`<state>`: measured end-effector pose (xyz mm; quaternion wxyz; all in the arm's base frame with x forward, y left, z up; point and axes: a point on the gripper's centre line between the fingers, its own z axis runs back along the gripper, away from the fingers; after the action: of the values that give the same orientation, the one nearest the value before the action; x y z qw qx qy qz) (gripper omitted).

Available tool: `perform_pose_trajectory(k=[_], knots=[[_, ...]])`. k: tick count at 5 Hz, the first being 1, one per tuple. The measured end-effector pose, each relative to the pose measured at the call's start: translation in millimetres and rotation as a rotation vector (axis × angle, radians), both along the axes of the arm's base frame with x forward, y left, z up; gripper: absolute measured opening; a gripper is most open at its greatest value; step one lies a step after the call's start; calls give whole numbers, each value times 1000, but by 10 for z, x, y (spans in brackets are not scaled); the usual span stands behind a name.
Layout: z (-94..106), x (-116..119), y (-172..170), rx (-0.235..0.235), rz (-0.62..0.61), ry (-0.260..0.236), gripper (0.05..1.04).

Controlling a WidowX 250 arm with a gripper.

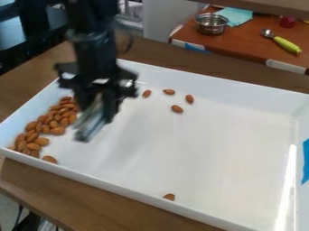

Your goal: Sweep into pile

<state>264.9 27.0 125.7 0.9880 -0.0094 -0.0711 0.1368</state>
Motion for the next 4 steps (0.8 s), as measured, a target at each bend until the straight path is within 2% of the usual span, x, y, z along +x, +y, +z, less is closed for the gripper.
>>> perform_pose_trajectory(k=[1,2,3,4], knots=[[225,249,-292,-17,27,-19,381],[237,477,-558,-4,52,-1,381],[153,714,-808,38,66,-3,381],[7,824,-966,75,66,13,381]])
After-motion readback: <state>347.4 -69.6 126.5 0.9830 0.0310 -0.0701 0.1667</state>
